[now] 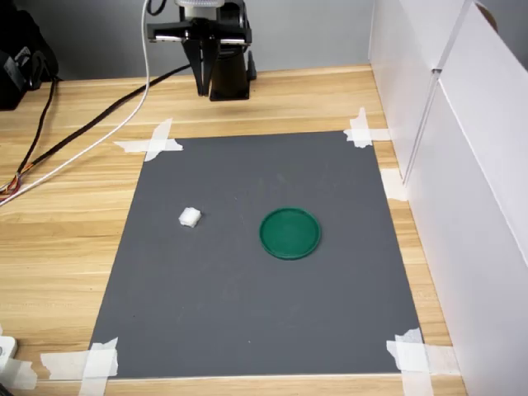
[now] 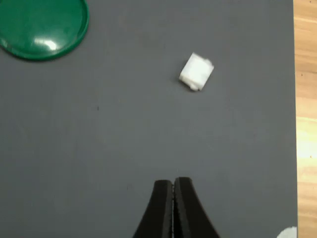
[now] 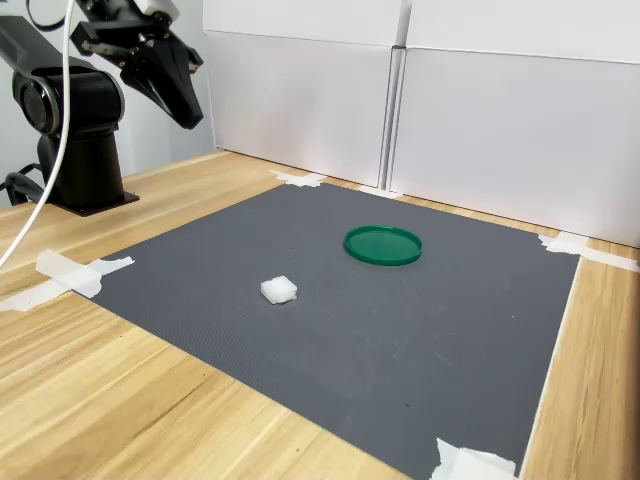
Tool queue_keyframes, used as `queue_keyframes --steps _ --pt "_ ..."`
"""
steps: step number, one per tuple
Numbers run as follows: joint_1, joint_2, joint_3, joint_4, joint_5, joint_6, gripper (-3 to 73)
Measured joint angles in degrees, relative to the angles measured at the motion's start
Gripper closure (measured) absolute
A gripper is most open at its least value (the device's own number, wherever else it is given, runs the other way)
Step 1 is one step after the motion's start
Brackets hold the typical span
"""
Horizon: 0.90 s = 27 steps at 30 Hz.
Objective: Grasp a white terminal and put it in the green lid.
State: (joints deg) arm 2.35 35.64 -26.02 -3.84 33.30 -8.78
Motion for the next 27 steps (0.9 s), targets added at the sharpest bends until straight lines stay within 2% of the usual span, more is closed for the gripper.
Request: queue_keyframes --steps 8,18,27 --pt "0.00 15.80 -10.70 -2.34 4.58 -1.24 71.7" --pt "0.00 27.61 -21.04 -2.34 11.18 -12.19 71.7" --pt "-0.80 32.24 -24.51 -2.08 14.37 -19.09 71.7"
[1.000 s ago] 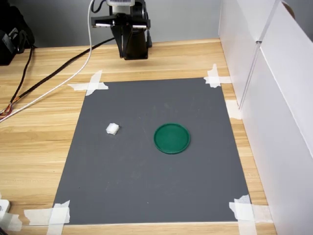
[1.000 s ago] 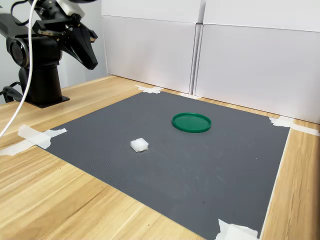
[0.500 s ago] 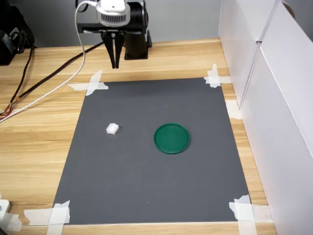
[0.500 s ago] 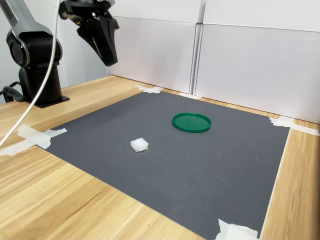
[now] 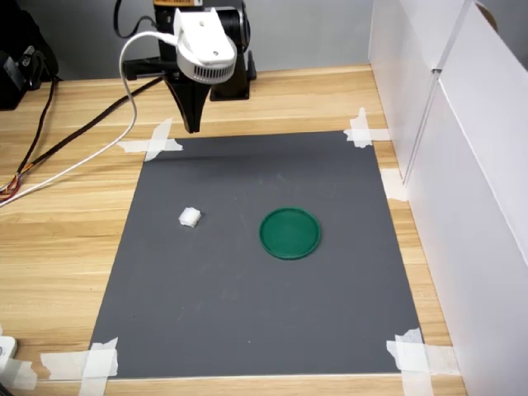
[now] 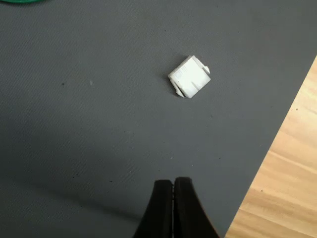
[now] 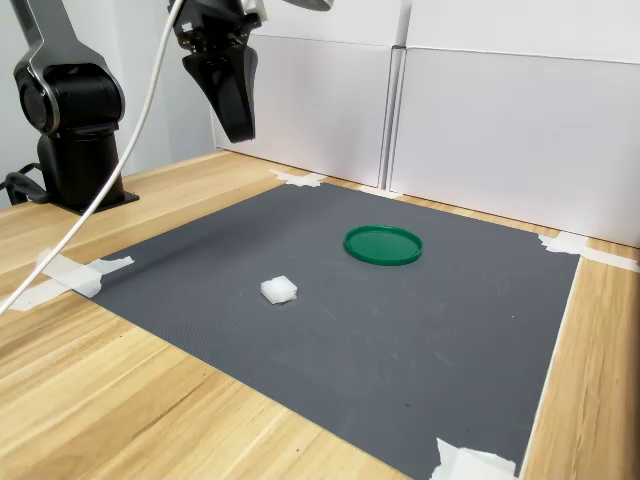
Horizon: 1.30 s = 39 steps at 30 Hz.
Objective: Grasp a white terminal and put it in the green lid.
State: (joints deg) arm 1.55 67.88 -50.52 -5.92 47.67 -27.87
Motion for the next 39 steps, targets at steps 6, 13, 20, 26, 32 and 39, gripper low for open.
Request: queue_keyframes --steps 6,13,20,26,32,39 --pt "-7.44 2.08 -2.20 4.57 0.28 -11.01 71.7" --pt "-12.47 7.23 -5.55 10.79 7.13 -30.85 71.7" --pt "-12.78 11.42 -10.15 10.29 8.81 -33.20 65.2" --pt "-12.78 14.89 -10.82 9.07 7.80 -29.10 40.4" --pt "-12.78 16.68 -11.05 9.32 6.11 -28.23 14.2" --pt "-12.78 17.23 -11.46 13.01 8.61 -29.60 6.1"
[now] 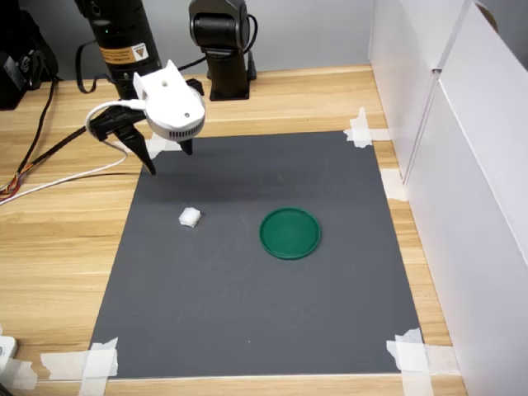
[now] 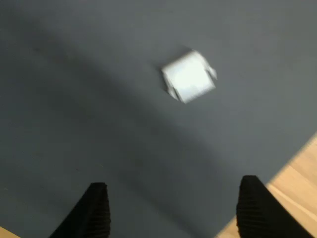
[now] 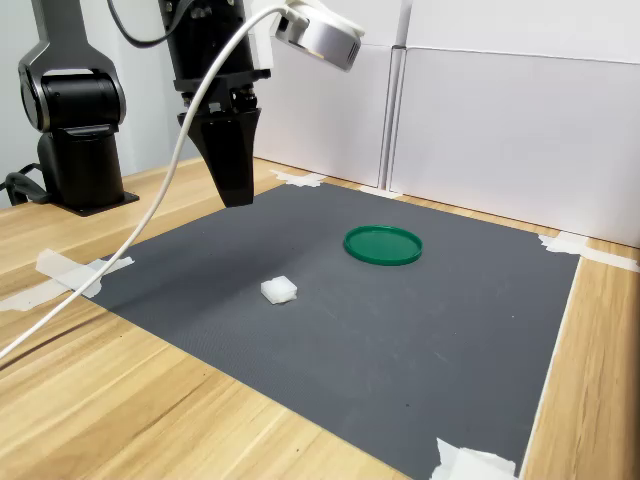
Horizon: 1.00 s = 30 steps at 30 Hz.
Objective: Grasp a white terminal and put it in the green lid.
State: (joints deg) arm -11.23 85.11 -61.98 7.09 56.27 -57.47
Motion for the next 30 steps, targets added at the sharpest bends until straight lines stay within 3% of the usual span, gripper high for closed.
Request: queue_keyframes --steps 8,16,24,30 --pt "0.00 2.26 -0.37 2.26 -0.07 -4.70 6.0" --pt "0.00 7.96 -0.37 -1.46 -2.86 -6.68 6.0" --pt "1.39 11.94 -0.37 -1.24 -4.91 -10.69 6.0" --pt "4.44 13.34 -0.37 -1.64 -6.34 -8.95 6.0"
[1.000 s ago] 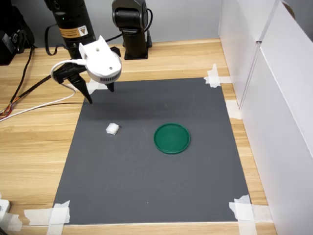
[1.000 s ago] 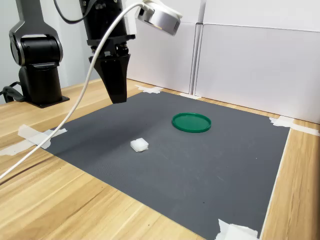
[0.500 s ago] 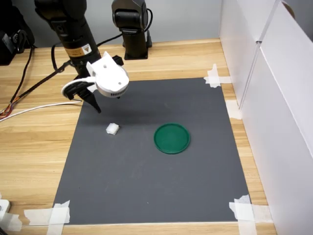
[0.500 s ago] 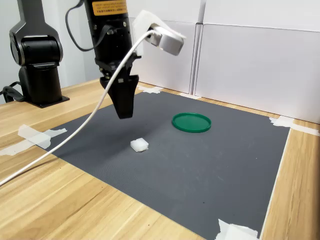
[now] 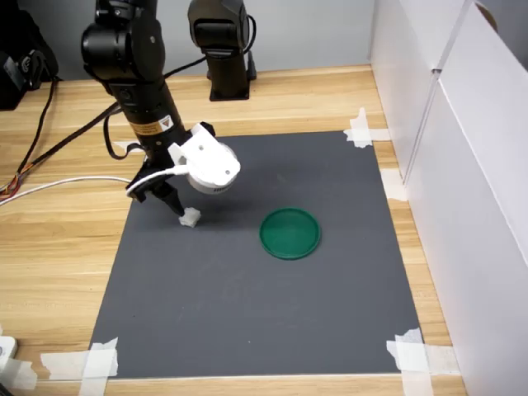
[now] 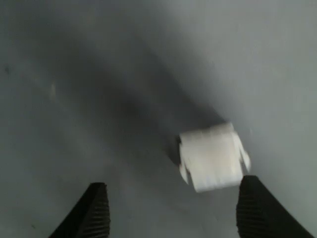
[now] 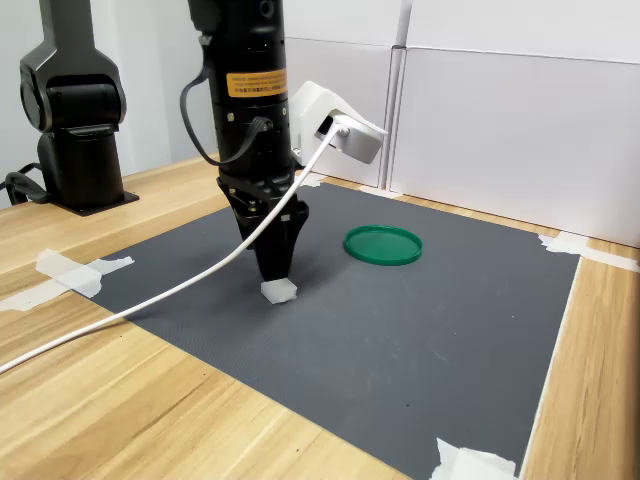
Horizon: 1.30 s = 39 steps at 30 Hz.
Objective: Grasp a white terminal and put it in the green lid.
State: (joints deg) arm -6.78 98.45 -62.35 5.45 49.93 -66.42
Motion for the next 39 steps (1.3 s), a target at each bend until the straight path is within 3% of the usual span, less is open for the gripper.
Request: queue_keyframes --steps 39 --pt "0.49 -0.19 -0.61 -0.22 0.72 2.82 7.3"
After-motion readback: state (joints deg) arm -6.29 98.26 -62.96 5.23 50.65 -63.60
